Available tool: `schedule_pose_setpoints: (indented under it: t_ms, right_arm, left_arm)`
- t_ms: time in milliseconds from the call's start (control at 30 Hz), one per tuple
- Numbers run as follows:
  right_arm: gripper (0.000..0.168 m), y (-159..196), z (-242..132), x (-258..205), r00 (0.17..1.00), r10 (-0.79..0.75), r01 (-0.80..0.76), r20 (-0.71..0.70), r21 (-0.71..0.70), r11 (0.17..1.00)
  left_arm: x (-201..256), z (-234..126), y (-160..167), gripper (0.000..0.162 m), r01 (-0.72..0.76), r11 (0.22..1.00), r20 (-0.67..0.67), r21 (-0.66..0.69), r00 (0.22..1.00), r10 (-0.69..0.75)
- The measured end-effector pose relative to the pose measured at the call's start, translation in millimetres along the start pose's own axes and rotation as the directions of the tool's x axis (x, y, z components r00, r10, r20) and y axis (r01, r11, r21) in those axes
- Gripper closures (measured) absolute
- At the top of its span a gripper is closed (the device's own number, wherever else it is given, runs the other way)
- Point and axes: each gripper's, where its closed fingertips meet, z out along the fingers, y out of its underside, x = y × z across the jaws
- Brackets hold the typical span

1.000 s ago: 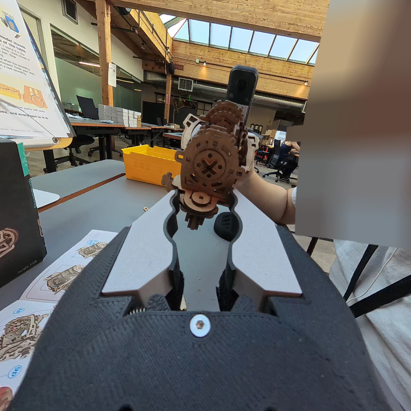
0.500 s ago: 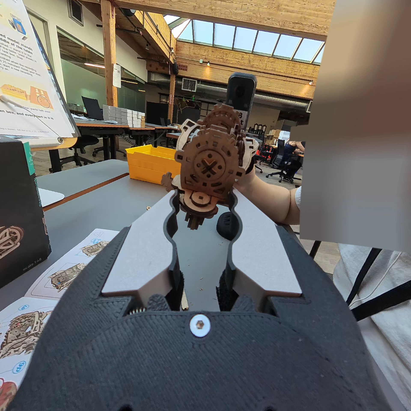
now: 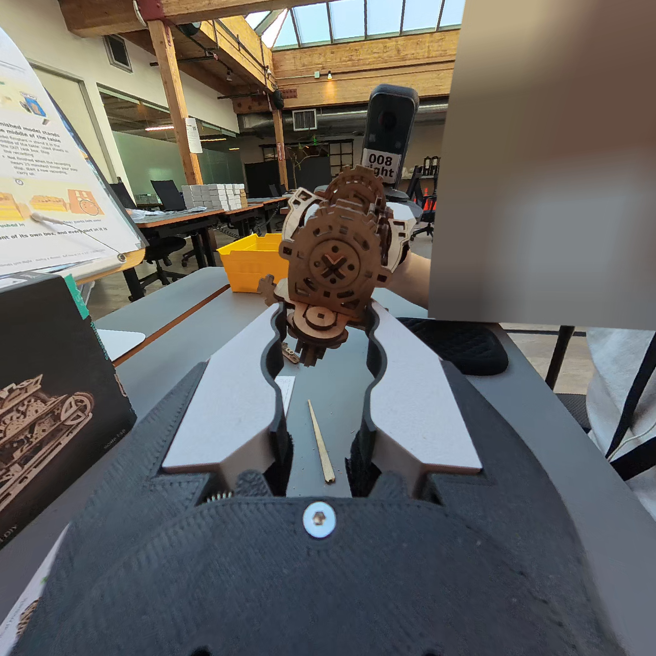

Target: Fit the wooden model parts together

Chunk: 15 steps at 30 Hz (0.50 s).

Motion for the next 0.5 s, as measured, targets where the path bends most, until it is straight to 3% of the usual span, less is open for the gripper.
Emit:
schedule_pose_setpoints:
  t_ms: [33,233,500]
  right_arm:
    - [0.115,0.9,-0.3,-1.3,1.0,-0.026,0.026,0.003,-0.003,1.0]
    - [0.115,5.8,-3.2,-5.5,0.996,-0.087,0.087,0.037,0.014,0.996]
    - [0.115,8.4,-3.8,-4.9,0.995,-0.087,0.086,0.045,0.022,0.996]
  left_arm:
    - [0.9,0.0,0.5,0.12,-0.02,1.0,0.001,-0.011,1.0,0.02]
    - [4.5,0.9,2.4,0.12,-0.122,0.991,0.02,-0.049,0.992,0.123]
    - [4.0,1.7,4.7,0.12,-0.137,0.988,0.032,-0.07,0.99,0.14]
